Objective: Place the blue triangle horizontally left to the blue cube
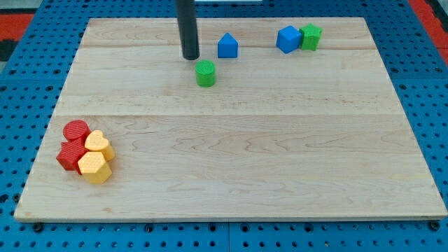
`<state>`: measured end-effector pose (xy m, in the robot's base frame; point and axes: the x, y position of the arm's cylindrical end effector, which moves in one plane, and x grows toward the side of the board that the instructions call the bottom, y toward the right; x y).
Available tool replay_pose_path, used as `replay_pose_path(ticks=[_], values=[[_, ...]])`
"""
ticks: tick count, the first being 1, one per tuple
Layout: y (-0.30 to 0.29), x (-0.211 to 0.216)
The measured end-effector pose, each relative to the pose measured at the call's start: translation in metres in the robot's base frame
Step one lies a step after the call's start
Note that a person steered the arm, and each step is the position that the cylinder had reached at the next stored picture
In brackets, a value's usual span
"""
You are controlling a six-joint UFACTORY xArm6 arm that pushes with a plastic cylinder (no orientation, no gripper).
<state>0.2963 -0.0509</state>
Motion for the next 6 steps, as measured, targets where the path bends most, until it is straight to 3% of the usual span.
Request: replay_pose_path(ticks=[1, 3, 4, 5, 6], values=[[0.048, 0.005], [0.002, -0.003], [0.054, -0.01], [0.017, -0.01], [0.038, -0.02]])
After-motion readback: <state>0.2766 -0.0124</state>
